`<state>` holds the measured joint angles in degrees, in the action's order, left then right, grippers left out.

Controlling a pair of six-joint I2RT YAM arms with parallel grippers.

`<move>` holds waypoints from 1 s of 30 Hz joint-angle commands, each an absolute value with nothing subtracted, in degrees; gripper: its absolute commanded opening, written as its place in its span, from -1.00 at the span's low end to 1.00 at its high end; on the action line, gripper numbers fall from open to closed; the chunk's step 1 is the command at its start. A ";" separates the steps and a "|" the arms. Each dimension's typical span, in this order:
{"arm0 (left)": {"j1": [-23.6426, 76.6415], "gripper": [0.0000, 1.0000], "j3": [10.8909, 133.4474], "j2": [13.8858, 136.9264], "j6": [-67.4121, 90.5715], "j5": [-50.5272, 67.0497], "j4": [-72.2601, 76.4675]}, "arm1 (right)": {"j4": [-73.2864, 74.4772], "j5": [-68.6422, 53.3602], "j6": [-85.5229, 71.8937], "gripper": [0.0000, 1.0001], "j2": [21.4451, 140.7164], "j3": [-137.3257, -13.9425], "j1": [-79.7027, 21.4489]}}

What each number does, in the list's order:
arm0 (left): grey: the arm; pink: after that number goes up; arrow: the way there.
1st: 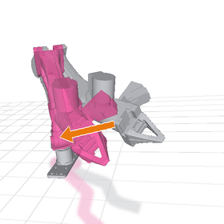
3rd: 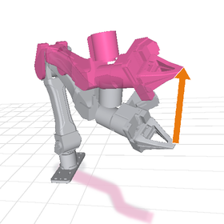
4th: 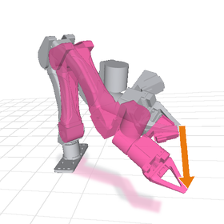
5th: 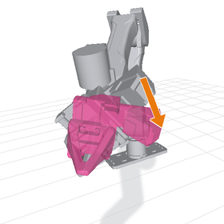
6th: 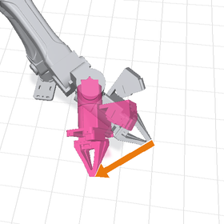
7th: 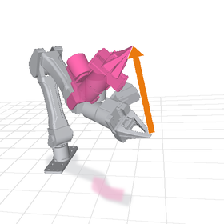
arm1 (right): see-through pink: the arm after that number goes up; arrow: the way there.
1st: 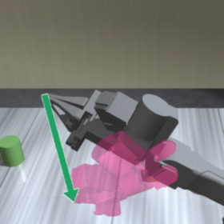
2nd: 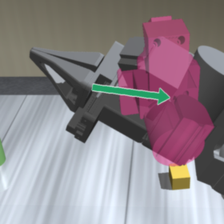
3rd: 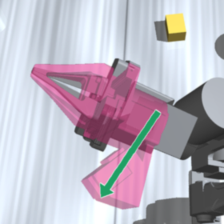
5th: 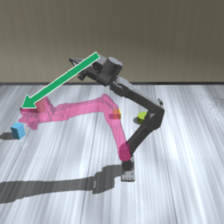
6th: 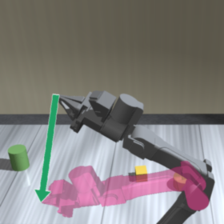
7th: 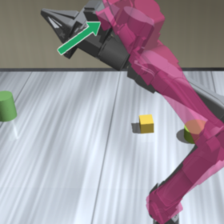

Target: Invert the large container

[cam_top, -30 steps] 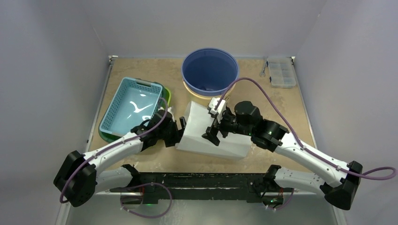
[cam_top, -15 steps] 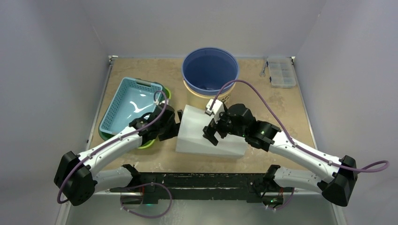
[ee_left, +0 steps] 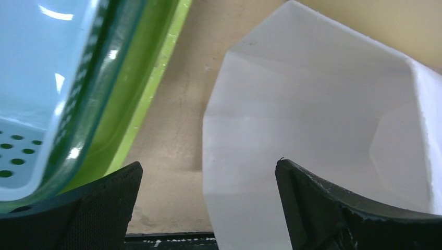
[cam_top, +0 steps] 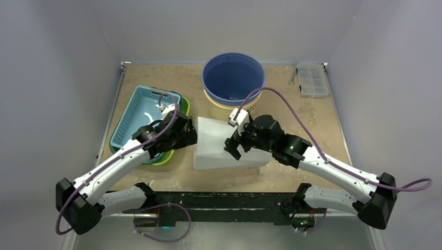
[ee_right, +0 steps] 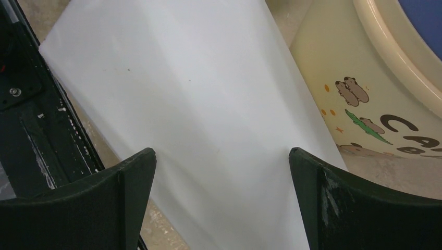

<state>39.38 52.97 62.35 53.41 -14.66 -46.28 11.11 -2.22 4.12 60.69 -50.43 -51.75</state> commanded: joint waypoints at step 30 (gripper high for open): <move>39.74 0.97 58.47 44.88 51.76 -18.24 -39.52 | 4.57 14.45 -2.24 0.97 60.28 -49.79 -51.42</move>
<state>39.57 59.20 45.30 52.84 -19.75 -45.39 7.25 10.87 0.21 60.29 -48.90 -51.70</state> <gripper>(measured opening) 0.984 0.981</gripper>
